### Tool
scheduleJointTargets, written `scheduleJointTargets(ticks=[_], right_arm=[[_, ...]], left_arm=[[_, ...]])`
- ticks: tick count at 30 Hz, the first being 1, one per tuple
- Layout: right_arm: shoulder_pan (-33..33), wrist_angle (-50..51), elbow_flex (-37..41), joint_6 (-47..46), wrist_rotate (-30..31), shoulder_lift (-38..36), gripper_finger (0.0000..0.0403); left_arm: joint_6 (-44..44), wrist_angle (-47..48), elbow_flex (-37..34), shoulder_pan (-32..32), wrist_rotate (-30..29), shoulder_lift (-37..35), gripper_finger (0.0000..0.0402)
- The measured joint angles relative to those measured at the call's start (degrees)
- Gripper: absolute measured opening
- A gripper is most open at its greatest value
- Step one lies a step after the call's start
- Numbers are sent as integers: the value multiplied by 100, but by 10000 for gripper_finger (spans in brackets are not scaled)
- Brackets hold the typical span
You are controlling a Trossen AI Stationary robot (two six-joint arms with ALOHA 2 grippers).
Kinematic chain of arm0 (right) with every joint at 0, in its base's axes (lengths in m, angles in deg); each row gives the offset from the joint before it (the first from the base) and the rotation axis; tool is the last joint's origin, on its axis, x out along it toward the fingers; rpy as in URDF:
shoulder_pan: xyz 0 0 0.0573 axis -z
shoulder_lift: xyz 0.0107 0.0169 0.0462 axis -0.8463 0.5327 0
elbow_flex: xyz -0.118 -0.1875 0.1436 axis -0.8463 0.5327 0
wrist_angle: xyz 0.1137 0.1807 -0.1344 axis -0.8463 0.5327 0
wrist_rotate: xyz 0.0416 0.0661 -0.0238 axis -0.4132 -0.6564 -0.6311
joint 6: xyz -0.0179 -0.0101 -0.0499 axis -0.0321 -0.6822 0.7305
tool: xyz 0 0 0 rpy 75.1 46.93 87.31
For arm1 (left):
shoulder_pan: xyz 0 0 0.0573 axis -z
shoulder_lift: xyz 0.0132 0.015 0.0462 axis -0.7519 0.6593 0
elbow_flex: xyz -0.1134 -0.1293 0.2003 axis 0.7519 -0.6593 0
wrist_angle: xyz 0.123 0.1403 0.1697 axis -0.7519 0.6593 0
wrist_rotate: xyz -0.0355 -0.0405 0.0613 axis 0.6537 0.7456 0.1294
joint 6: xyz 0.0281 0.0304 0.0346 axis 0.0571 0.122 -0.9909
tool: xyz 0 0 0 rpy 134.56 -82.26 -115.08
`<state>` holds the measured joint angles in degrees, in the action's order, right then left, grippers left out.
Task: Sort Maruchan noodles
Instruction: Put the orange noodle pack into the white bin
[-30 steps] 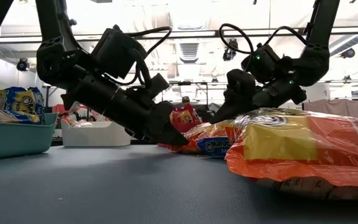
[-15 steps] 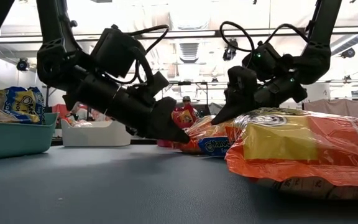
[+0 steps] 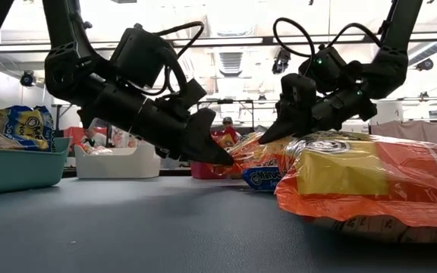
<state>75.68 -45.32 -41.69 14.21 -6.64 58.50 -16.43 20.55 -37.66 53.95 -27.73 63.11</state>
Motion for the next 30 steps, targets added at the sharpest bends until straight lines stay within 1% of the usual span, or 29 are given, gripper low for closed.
scheduleJointTargets(ticks=[2,5,8,11,16,18,21,24,27,30], right_arm=[[2,0,0,2,5,-5,134],[0,-2,0,3,5,-5,134],[0,-4,0,7,11,-5,134],[2,-25,0,16,22,-8,134],[2,-18,0,120,47,-8,133],[2,-17,0,161,45,-8,125],[2,-30,0,182,43,-8,102],[2,-52,0,184,40,-8,87],[2,-62,0,199,40,-8,85],[2,-97,0,298,41,-61,86]], left_arm=[[14,0,0,2,32,-2,47],[16,0,0,7,126,-2,65],[13,0,2,12,258,-13,93],[-65,139,2,41,258,-140,125],[-162,1019,-7,42,271,-725,167],[-201,1440,-7,42,269,-958,178],[-348,1826,-9,44,269,-1289,189],[-595,1939,-12,44,268,-1557,193],[-845,1934,-2,44,268,-1834,193],[-913,1885,15,44,266,-2113,193]])
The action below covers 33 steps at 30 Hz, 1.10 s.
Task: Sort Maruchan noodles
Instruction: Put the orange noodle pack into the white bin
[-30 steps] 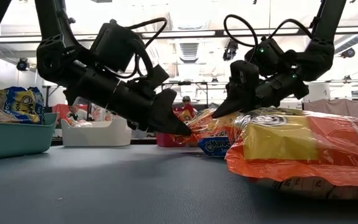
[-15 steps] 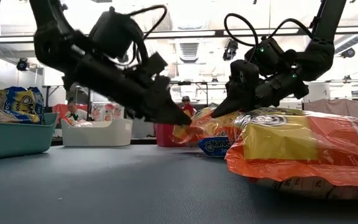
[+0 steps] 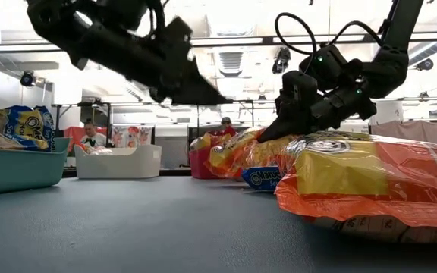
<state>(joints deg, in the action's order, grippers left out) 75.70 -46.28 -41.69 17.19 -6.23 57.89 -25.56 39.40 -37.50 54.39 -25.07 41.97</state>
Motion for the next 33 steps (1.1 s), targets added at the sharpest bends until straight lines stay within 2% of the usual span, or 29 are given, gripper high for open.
scheduleJointTargets(ticks=[8,15,20,22,29,33], right_arm=[[-322,-143,-7,1069,73,-647,82],[-941,428,-20,2012,837,-1418,80],[-1211,1022,-86,2415,1492,-1828,80],[-1294,1172,-90,2578,1671,-1885,80],[-1438,1104,-90,2956,1730,-1862,80],[-1442,1136,-81,2974,1853,-1862,79]], left_arm=[[82,-24,0,0,-2,-462,206],[322,3,2,0,21,-332,248],[327,-430,2,-1,663,-103,267],[322,-839,2,0,773,46,269],[416,-1919,0,-11,792,691,260],[418,-2103,17,-13,769,897,240]])
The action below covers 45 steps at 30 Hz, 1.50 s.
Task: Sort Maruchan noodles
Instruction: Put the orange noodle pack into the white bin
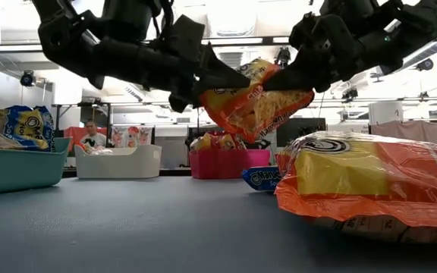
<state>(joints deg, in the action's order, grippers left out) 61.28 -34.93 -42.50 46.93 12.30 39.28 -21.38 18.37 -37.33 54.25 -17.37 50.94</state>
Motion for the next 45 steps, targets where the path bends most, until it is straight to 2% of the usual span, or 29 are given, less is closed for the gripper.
scheduleJointTargets(ticks=[11,19,26,38,42,45], right_arm=[[-26,44,11,124,-35,0,82],[-26,99,9,-75,-19,-7,127],[-23,109,9,-365,-18,-37,171],[-16,267,-2,-560,2,-426,270],[-16,328,-2,-859,6,-696,295],[-17,551,-2,-1059,6,-940,304]], left_arm=[[-252,58,368,-9,-13,360,168],[-258,60,368,-7,4,356,118],[-260,66,368,-7,27,343,111],[-261,275,372,13,67,293,110],[-261,656,372,17,59,85,110],[-260,1285,372,17,14,-263,110]])
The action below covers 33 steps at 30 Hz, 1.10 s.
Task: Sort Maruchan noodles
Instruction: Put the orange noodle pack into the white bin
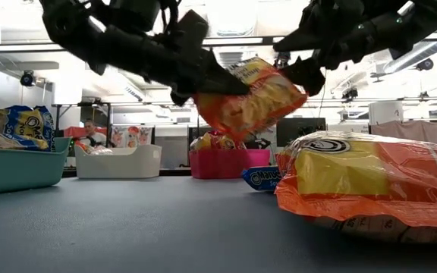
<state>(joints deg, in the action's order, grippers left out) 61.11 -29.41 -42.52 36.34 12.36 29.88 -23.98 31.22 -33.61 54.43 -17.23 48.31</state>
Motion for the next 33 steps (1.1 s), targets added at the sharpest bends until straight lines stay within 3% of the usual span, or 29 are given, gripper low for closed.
scheduleJointTargets(ticks=[7,13,18,23,33], right_arm=[[-4,427,43,-68,-1,-474,299],[-4,460,87,-78,-2,-546,292],[-3,456,90,-82,-2,-531,294],[-3,458,90,-87,-2,-533,292],[-3,454,92,-72,-3,-498,292]], left_arm=[[48,2124,204,-4,-815,-1207,110],[358,5219,1050,-42,-2366,-1930,110],[1093,6982,1534,-397,-3292,-2088,110],[1791,7547,1463,-1272,-3391,-2131,110],[2545,7384,1073,-3302,-3289,-2061,110]])
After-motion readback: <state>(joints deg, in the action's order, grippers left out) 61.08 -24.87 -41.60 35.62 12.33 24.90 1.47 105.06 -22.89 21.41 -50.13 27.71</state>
